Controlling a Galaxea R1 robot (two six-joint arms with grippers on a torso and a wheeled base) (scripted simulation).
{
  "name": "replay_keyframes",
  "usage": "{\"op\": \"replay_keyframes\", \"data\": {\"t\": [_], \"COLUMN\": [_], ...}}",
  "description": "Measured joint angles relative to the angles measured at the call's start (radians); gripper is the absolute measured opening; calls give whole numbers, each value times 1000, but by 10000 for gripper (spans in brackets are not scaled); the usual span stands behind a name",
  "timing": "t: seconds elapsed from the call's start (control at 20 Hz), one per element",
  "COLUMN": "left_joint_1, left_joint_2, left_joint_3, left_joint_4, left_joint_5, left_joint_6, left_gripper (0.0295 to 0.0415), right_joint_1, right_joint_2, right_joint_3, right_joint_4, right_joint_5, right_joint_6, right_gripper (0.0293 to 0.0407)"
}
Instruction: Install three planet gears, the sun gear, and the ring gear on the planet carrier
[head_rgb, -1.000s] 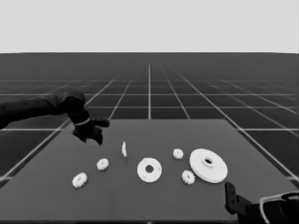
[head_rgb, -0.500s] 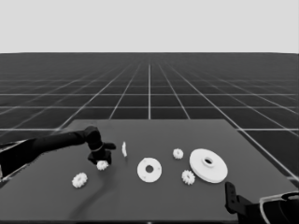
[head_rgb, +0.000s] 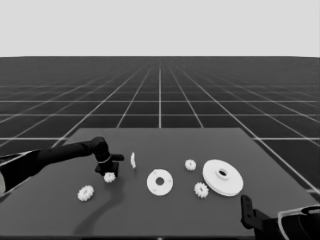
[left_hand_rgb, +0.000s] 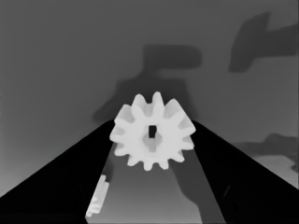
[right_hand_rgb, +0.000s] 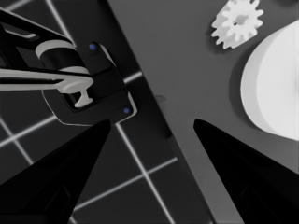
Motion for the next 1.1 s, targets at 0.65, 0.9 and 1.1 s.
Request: {"op": "replay_keyframes", "data": {"t": [0.65, 0.9, 1.1], "left_joint_1": [-386, -389, -388], "left_joint_2": [-78, 379, 537], "left_joint_3": [177, 4, -172], "left_joint_4": [-304, -313, -312], "left_joint_5": [241, 235, 236], "left_joint_6": [-68, -365, -331], "left_gripper": [312, 313, 312], "right_joint_1": [0, 0, 0], "right_joint_2": [0, 0, 0], "right_joint_3": [0, 0, 0], "right_joint_4": [0, 0, 0], "right_joint_5": [0, 0, 0], "right_joint_6": [0, 0, 0], "right_gripper": [385, 385, 385]}}
